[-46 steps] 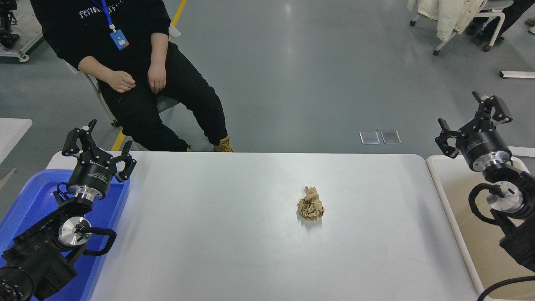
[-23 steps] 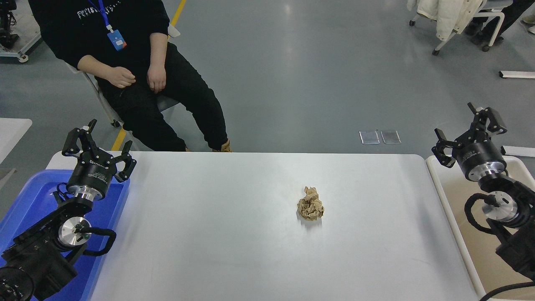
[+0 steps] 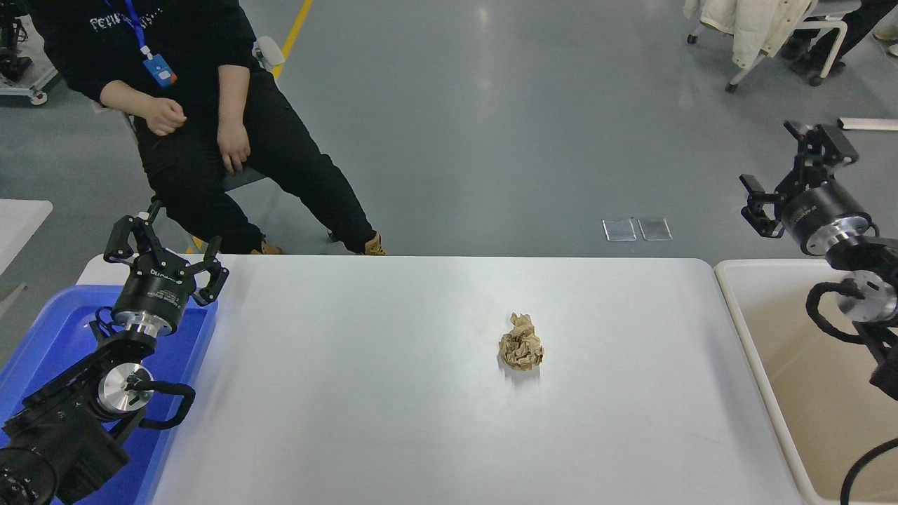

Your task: Clean the table surface

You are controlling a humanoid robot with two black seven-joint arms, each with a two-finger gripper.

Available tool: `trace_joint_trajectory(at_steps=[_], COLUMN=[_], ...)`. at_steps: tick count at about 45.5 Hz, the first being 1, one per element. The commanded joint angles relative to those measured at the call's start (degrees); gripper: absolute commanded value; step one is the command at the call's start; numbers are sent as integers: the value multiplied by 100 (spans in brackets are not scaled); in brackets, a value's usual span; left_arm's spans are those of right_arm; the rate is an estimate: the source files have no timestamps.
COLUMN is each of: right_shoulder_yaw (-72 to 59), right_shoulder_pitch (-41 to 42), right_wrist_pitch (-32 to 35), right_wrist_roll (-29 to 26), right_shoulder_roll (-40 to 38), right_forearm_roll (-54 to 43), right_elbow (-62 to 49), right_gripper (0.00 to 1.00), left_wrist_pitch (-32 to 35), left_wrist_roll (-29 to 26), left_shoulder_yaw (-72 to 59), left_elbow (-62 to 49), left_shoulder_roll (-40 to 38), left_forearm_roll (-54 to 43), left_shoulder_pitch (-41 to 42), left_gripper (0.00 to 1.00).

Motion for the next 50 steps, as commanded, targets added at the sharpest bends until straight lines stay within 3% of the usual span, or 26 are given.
trace_joint_trajectory(at_steps=[1,19,34,50], right_shoulder_yaw=[-1949,-4067,-5642,-6187], right_shoulder_pitch=[1291,2399,2127,1407], right_wrist_pitch=[-32,21,-49,-111], right_wrist_roll=[-3,6,6,6], right_shoulder_roll=[233,1630,2808,2835], right_forearm_roll=[-1144,-3499,-3597,-3764], right_elbow=[-25,177,186,107], right_gripper=[99,99,99,99], left_wrist_pitch=[0,0,0,0], left_wrist_roll=[0,0,0,0], left_shoulder_yaw=[0,0,0,0], left_elbow=[1,1,1,1], left_shoulder_roll=[-1,-1,-1,-1], left_forearm_roll=[-4,5,5,-4], left_shoulder_pitch=[0,0,0,0], left_gripper=[100,100,100,100])
